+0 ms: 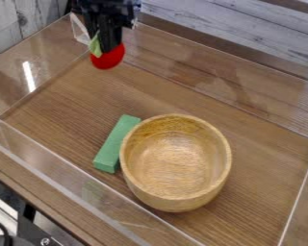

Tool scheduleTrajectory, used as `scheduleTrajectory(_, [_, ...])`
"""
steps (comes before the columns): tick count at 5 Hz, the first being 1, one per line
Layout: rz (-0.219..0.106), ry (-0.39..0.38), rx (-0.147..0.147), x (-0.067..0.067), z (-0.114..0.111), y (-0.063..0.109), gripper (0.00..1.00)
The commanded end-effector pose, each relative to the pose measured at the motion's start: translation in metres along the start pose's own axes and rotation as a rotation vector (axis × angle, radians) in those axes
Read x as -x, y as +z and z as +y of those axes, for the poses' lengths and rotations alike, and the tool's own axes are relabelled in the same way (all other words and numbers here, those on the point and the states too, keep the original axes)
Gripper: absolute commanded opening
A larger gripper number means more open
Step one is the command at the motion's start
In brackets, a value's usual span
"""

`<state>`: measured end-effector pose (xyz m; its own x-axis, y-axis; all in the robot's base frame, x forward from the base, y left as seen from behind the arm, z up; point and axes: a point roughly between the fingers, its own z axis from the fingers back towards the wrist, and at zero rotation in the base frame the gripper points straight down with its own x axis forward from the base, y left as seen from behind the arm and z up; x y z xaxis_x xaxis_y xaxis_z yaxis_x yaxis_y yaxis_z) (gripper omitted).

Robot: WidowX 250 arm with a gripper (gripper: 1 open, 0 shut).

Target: Move the red object to the left side of the table

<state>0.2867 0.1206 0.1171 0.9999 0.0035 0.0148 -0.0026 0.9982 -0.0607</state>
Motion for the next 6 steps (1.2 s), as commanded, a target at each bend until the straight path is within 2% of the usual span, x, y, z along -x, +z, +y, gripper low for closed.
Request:
scheduleTrajectory(1, [-0.045, 0.029, -0.030, -0.011, 0.012, 0.002, 0.00])
scheduleTrajectory(2, [-0.044, 0.057, -0.029, -0.012, 0.020, -0.002, 0.00])
scheduleTrajectory(4, [-0.021, 0.169, -0.037, -0.007, 0.041, -0.019, 0.00])
scheduleTrajectory(6, [0.000, 0.203, -0.029, 0.000, 0.070, -0.043, 0.00])
